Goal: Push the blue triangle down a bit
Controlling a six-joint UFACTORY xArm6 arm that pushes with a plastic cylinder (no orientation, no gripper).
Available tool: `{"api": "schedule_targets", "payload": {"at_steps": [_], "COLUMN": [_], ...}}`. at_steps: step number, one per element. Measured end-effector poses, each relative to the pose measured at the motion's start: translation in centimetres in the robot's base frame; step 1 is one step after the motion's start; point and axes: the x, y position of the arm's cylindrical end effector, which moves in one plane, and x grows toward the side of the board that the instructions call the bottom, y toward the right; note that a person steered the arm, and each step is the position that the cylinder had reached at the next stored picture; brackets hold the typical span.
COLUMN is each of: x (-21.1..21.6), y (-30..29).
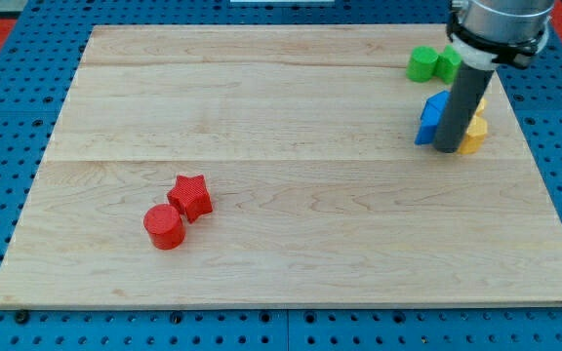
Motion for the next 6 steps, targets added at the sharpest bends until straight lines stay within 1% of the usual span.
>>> {"api": "schedule_targets", "payload": {"at_steps": [1, 2, 3, 4, 5, 6], "x": [0.9, 1.0, -0.4, -4.2, -5.4, -4.8], "y": [-0.3, -6.1, -11.8, -12.4, -9.6, -5.6]}}
